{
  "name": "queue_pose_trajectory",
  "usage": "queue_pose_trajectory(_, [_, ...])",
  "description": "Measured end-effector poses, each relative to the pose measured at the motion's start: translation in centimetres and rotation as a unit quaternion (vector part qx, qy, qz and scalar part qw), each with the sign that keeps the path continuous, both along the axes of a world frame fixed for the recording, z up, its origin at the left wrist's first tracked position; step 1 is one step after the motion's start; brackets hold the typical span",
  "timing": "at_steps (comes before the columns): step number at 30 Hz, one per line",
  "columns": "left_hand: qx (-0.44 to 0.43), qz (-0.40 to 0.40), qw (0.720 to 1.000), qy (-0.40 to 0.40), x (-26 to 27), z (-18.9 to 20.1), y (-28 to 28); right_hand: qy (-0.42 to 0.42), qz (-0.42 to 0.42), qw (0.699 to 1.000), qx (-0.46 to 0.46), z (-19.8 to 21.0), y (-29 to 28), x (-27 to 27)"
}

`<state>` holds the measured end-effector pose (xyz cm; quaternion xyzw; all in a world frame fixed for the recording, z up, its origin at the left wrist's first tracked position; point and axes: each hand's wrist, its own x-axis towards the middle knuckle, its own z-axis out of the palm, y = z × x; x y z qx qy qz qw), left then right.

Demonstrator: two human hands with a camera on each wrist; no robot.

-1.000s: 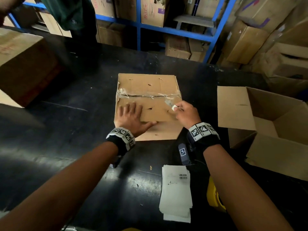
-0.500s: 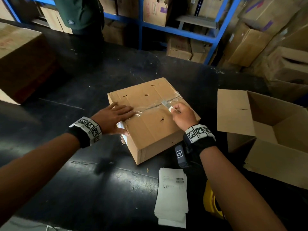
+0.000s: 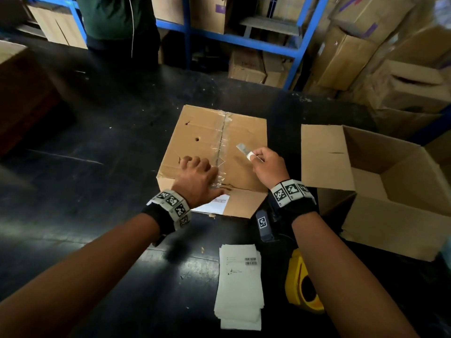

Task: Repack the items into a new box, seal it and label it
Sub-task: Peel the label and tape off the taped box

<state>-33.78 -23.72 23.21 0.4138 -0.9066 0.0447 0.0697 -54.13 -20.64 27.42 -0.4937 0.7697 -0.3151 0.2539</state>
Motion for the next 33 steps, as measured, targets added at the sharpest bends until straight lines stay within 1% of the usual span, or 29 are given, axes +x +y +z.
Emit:
queue_pose_trajectory(2, [0.009,-0.077,0.997,0.019,1.9,-0.8,-1.5,-0.003,0.003,1.0,0.006,-0.2,0.2,-0.2])
queue_pose_trajectory(4, [0.016,-0.131,0.991,-0.011,3.7,-1.5,-3.2,0.0,0.009,1.0,0.016,-0.5,0.3,-0.3])
queue_pose_trajectory(6, [0.04,-0.147,0.987,-0.05,4.5,-2.0,-4.0,0.0,0.012,1.0,0.025,-0.8,0.5,0.0])
queue_pose_trajectory(9, [0.06,-0.1,0.992,-0.048,3.3,-1.9,-3.5,-0.013,0.011,0.999,0.033,-1.2,0.5,0.4])
queue_pose_trajectory(11, [0.058,-0.062,0.996,-0.032,1.5,-1.7,-3.0,-0.019,0.01,0.999,0.033,-1.2,0.7,0.6])
queue_pose_trajectory(13, [0.064,-0.026,0.997,-0.033,-0.7,-1.8,-3.0,-0.026,-0.003,0.999,0.025,-1.1,1.1,0.7])
queue_pose_trajectory(15, [0.074,-0.009,0.997,-0.028,-2.5,-1.8,-3.4,-0.039,-0.017,0.999,0.015,-1.0,1.6,0.7])
queue_pose_trajectory(17, [0.094,-0.014,0.995,0.0,-3.3,-1.7,-3.9,-0.051,-0.033,0.998,0.006,-1.1,2.2,0.6])
queue_pose_trajectory(19, [0.131,-0.024,0.988,0.076,-3.0,-1.5,-4.5,-0.055,-0.052,0.997,0.0,-1.2,2.8,0.5])
queue_pose_trajectory(21, [0.15,-0.062,0.972,0.169,-2.1,-1.1,-4.9,-0.066,-0.068,0.996,-0.002,-1.3,3.3,0.5])
queue_pose_trajectory(23, [0.139,-0.105,0.961,0.215,-1.2,-0.8,-5.1,-0.077,-0.075,0.994,0.0,-1.5,3.7,0.6])
queue_pose_trajectory(30, [0.124,-0.13,0.957,0.226,-0.6,-0.7,-5.0,-0.09,-0.107,0.99,-0.003,-1.4,3.8,1.1])
queue_pose_trajectory(33, [0.122,-0.126,0.955,0.241,-0.6,-1.0,-5.2,-0.101,-0.111,0.989,-0.003,-1.6,3.4,1.8])
